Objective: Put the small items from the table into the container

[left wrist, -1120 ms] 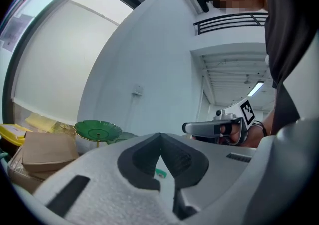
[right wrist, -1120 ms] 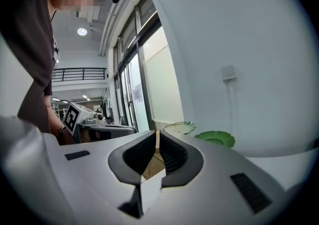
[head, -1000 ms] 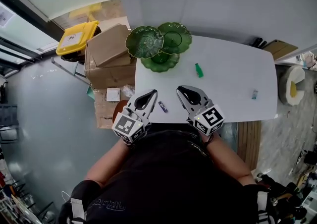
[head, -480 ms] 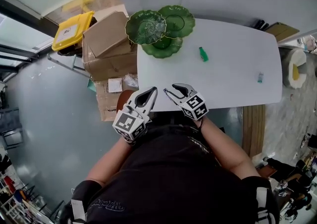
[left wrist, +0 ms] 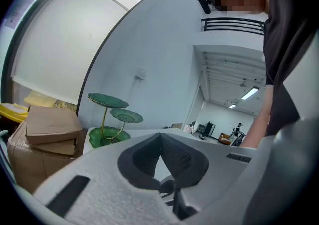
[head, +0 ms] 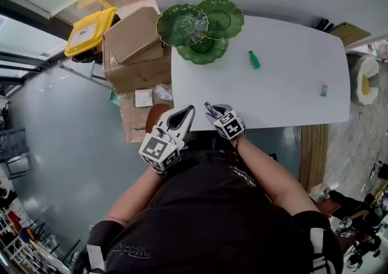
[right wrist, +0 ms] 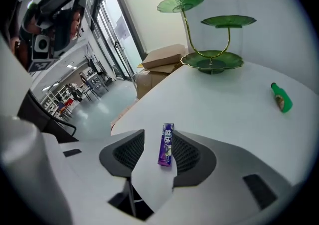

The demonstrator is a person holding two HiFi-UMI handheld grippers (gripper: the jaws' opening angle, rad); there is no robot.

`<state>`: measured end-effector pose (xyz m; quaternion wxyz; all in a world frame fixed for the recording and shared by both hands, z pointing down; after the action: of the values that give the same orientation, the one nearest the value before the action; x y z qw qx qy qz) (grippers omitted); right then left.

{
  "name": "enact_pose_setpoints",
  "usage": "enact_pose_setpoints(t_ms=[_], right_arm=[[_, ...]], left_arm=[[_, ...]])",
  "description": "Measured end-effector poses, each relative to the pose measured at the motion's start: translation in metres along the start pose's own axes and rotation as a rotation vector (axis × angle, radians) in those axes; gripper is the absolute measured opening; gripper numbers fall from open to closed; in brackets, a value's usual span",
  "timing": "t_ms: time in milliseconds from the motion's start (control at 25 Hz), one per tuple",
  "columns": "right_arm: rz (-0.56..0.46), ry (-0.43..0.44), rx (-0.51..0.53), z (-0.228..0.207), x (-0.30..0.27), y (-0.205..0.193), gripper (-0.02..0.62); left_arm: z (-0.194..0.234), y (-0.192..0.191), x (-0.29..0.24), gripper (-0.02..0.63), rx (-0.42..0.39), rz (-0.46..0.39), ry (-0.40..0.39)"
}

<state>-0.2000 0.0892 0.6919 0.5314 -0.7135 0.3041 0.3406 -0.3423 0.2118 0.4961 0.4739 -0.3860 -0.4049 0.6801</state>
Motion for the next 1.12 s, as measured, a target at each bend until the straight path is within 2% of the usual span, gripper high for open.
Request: enact_pose_setpoints(t_ms=[200,520,680,1000,1120], right_arm=[[0.061,-0.026,0.036,0.002,-0.017,-0.008,0.164],[0.099,-0.093,0.093,-0.002,-0.023,-0.012,0.163],[0.091,-0.124,0.116,-0.005,-0.024,-0.012,0.101],[0.119,-0.087,0.143,-0.008,-0.023,-0.009,0.091],[0.095,-0.078,0.138,-0.009,-0.011,0.003,0.091]], left_arm=[[0.0,-0.006,0.004,0.007,0.012,0.018,0.005],[0.0,-0.008,0.007,0.007,0.019,0.033,0.029],[0.0,-0.011,0.009,0.006,0.018,0.035,0.039],[-0.004,-0.008,0.008,0.006,0.022,0.03,0.033],[-0.007,-0.003,0.005,0.006,0.01,0.023,0.018]])
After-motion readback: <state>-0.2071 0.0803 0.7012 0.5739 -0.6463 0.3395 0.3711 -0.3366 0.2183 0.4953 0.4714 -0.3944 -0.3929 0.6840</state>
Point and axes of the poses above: the fingertips, and each gripper's own axes: x backward along the fingers, z to its left, y out of its top, the point moved 9 cm from there along x, backward along the fingers, and after that the axes turned 4 degrees about -y, right-handed, at the moved point
